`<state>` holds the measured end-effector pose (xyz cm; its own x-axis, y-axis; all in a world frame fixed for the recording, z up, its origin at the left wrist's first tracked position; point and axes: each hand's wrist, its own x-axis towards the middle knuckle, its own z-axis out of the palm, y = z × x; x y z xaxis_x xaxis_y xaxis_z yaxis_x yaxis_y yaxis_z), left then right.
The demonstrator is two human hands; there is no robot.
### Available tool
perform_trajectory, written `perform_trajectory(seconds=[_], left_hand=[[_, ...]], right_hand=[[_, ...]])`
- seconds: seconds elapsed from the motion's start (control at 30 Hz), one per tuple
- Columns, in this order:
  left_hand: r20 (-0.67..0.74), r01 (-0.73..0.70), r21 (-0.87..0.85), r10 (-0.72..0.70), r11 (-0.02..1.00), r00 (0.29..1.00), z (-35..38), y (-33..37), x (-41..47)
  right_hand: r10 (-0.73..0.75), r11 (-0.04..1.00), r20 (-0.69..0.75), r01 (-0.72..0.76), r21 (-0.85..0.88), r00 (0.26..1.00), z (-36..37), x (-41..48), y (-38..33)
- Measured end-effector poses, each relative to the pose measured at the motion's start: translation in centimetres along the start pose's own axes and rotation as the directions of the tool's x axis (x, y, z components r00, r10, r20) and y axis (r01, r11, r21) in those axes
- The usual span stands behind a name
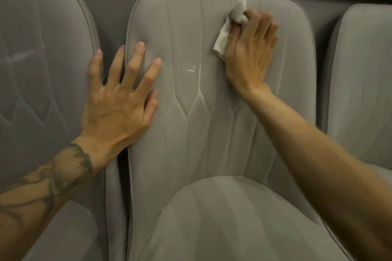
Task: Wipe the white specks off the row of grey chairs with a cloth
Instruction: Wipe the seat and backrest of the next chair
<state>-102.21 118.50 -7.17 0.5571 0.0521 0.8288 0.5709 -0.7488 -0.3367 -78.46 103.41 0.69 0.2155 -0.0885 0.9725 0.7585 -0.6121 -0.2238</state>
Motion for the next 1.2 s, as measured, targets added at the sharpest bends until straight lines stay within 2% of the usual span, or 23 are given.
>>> perform_trajectory(seconds=[0.03,0.07,0.17,0.23,0.27,0.33,0.4,0.43,0.47,0.53,0.6,0.67,0.73,0.8,0.87,0.93,1.0,1.07,1.13,1.17,1.2], left_hand=[[-0.001,-0.002,0.005,0.002,1.0,1.0,0.0,0.0,-0.1],[-0.003,-0.002,0.007,0.002,1.0,1.0,-0.1,0.1,0.0],[-0.003,0.009,-0.003,-0.009,1.0,1.0,-0.1,0.0,-0.1],[0.003,0.01,-0.003,-0.01,1.0,1.0,-0.4,0.2,-0.1],[0.008,0.007,-0.004,-0.007,1.0,1.0,-0.4,0.2,0.0],[0.015,0.003,-0.019,-0.003,1.0,1.0,-0.3,0.1,0.1],[0.014,0.0,-0.021,0.001,1.0,1.0,-0.3,0.1,0.1],[0.015,0.0,-0.016,0.0,1.0,1.0,-0.4,0.2,0.0],[0.017,0.001,-0.013,-0.001,1.0,1.0,-0.4,0.1,0.1],[0.023,0.005,-0.021,-0.004,1.0,1.0,-0.4,0.1,0.0],[0.025,0.003,-0.025,-0.003,1.0,1.0,-0.5,0.2,0.1],[0.021,-0.001,-0.02,0.002,1.0,1.0,-0.5,0.1,0.2],[0.018,0.004,-0.026,-0.003,1.0,1.0,-0.2,0.0,0.2],[0.015,0.007,-0.036,-0.006,0.999,1.0,-0.4,0.3,0.1],[0.016,0.006,-0.034,-0.005,0.999,1.0,-0.5,0.2,0.3],[0.025,0.012,-0.039,-0.011,0.999,1.0,-0.4,0.0,0.2],[0.03,0.013,-0.039,-0.012,0.999,0.999,-0.5,0.1,0.1],[0.031,0.008,-0.033,-0.007,0.999,0.999,-0.6,0.0,0.2],[0.031,0.007,-0.036,-0.006,0.999,0.999,-0.5,0.0,0.2],[0.029,0.007,-0.034,-0.006,0.999,1.0,-0.5,0.1,0.2],[0.027,0.006,-0.033,-0.005,0.999,1.0,-0.6,0.2,0.2]], right_hand=[[0.048,0.998,-0.014,-0.047,0.04,0.999,0.0,-1.0,-1.3],[0.034,0.996,0.019,-0.036,0.088,0.999,-0.1,-2.8,-2.5],[-0.226,0.966,0.257,0.182,0.182,0.94,-2.4,-8.3,-3.1],[-0.327,0.94,0.268,0.284,0.187,0.906,-2.5,-6.6,-1.6],[-0.295,0.952,0.245,0.264,0.153,0.923,-1.9,-4.8,-1.2],[-0.116,0.991,0.119,0.108,0.074,0.986,-0.5,-1.5,-1.1],[0.042,0.994,0.027,-0.045,0.104,0.999,-0.1,-1.6,-2.6],[0.045,0.989,0.038,-0.05,0.139,0.998,-0.3,-3.4,-3.7],[-0.008,0.983,0.108,-0.011,0.182,0.994,-0.8,-6.0,-4.7],[-0.193,0.961,0.278,0.124,0.247,0.941,-2.9,-10.7,-5.1],[-0.312,0.938,0.303,0.242,0.247,0.9,-3.3,-10.1,-3.6],[-0.238,0.966,0.221,0.209,0.15,0.946,-1.6,-5.8,-2.8],[-0.046,0.997,0.055,0.042,0.063,0.997,0.0,-1.6,-3.2],[0.053,0.991,0.009,-0.054,0.118,0.999,0.1,-2.4,-5.3],[-0.074,0.975,0.145,0.041,0.219,0.987,-1.2,-6.7,-7.0],[-0.261,0.944,0.279,0.185,0.272,0.924,-2.9,-9.1,-6.0],[-0.341,0.928,0.273,0.276,0.251,0.899,-2.3,-6.5,-4.6],[-0.215,0.97,0.184,0.188,0.156,0.959,-0.6,-2.4,-4.6],[-0.01,0.992,0.053,0.003,0.124,0.999,0.3,-0.7,-5.9],[0.035,0.988,0.03,-0.039,0.151,0.999,0.2,-1.6,-7.0],[0.014,0.981,0.045,-0.022,0.193,0.999,-0.2,-3.3,-8.1]])
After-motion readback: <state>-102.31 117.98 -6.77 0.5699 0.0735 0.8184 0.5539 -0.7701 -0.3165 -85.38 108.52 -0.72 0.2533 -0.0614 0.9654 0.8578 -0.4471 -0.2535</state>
